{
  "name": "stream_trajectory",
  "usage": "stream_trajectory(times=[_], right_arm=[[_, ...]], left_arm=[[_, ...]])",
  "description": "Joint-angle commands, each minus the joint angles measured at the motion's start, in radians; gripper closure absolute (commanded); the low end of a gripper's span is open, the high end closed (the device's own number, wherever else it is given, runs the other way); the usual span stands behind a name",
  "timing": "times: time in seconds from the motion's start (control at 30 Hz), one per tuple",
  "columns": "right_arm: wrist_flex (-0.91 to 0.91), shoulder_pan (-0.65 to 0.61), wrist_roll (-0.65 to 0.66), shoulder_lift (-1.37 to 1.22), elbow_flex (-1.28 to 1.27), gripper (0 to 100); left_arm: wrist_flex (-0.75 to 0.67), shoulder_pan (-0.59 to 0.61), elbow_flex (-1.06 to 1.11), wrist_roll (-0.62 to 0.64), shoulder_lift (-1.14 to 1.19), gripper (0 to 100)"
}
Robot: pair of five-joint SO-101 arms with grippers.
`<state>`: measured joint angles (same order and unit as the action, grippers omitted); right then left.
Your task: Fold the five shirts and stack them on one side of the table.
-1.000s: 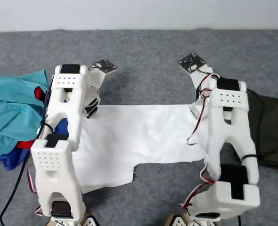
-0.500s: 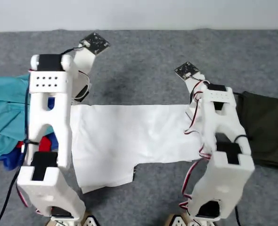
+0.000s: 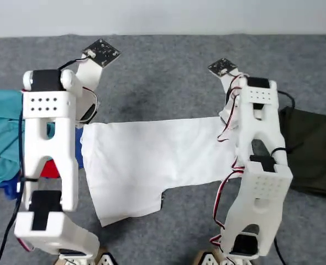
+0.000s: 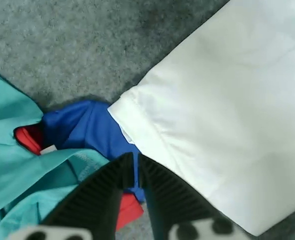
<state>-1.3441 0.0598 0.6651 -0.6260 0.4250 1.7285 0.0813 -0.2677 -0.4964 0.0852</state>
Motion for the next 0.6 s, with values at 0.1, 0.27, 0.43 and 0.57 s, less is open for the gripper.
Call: stream_trajectory(times=[0.1,0.27,0.43,0.57], right_arm=[[-0.321,-0.059,-0.006,0.105,0.147,86.8],[-0.452,-0.157,-0.006,0.219,0.147,86.9],[-0.45,-0.282,0.012,0.371,0.054,86.9],[-0.449,-0.446,0.014,0.472,-0.086,86.3]], left_arm=[[0.026,0.008,0.047,0.058,-0.172,98],[0.025,0.097,0.143,0.097,-0.267,98],[0.025,0.296,0.157,0.127,-0.304,98],[0.025,0.454,0.159,0.121,-0.307,98]])
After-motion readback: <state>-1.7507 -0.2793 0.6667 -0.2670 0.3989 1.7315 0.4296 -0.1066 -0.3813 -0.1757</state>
